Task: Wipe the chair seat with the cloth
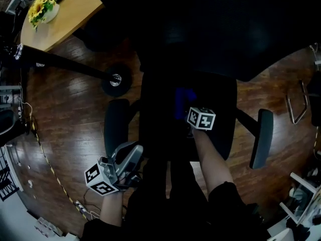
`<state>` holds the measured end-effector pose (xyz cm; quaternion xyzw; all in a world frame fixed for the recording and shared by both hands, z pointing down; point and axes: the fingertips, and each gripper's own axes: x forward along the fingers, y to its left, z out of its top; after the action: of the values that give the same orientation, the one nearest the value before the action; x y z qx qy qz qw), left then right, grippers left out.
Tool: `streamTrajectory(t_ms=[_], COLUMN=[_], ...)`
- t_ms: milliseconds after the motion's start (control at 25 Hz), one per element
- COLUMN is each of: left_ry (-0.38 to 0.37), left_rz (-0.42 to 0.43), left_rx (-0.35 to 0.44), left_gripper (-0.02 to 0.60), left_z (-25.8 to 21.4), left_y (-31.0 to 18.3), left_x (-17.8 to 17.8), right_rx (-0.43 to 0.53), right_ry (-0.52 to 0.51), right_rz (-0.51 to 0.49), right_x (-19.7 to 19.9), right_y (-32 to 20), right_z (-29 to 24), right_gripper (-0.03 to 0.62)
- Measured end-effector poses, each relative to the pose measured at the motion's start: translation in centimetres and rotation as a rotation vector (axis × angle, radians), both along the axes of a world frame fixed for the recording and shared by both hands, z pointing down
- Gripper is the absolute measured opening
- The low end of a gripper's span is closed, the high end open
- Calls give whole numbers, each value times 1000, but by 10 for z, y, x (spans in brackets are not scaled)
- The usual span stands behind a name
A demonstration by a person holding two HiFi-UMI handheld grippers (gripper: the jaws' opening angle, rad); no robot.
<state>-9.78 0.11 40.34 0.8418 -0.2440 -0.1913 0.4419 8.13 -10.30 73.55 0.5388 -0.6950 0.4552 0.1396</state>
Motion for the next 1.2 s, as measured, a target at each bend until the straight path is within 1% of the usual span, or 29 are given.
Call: streamTrajectory(t_ms=[200, 280, 360, 440, 480, 680, 760, 880, 1000, 1120, 1200], left_ry=[0, 1, 2, 0, -2, -12, -9, -5, -7, -9, -9], left_rz=[53, 66, 77, 85, 87, 75, 57, 35, -6, -58, -81], left_rx=[13, 20, 25, 29, 30, 39, 42, 53, 66, 82, 88], left_gripper=[-8, -7, -8, -8, -8, -8, -8, -8, -8, -8, -8], left_z=[-3, -5, -7, -9, -10, -12, -14, -21, -28, -33, -36], left_y=[2, 1, 1, 2, 3, 10, 13, 14, 10, 8, 10], left_x=[22, 31, 38, 43, 45, 45, 42, 29, 11, -3, -12], right_rx=[-18, -25, -17, 8, 21, 21, 62, 158, 189, 204, 190], right_ry=[72, 106, 153, 210, 221, 230, 202, 149, 48, -32, -87], right_rz=[204, 270, 313, 303, 289, 278, 260, 181, 98, -48, -126], right_x=[128, 172, 206, 224, 229, 233, 223, 179, 109, 28, -27], right_y=[26, 38, 47, 52, 54, 53, 51, 44, 39, 34, 37], right_z=[-11, -17, -30, -39, -36, -32, -42, -74, -92, -99, -99], right_gripper=[63, 63, 63, 63, 63, 63, 63, 63, 63, 63, 63])
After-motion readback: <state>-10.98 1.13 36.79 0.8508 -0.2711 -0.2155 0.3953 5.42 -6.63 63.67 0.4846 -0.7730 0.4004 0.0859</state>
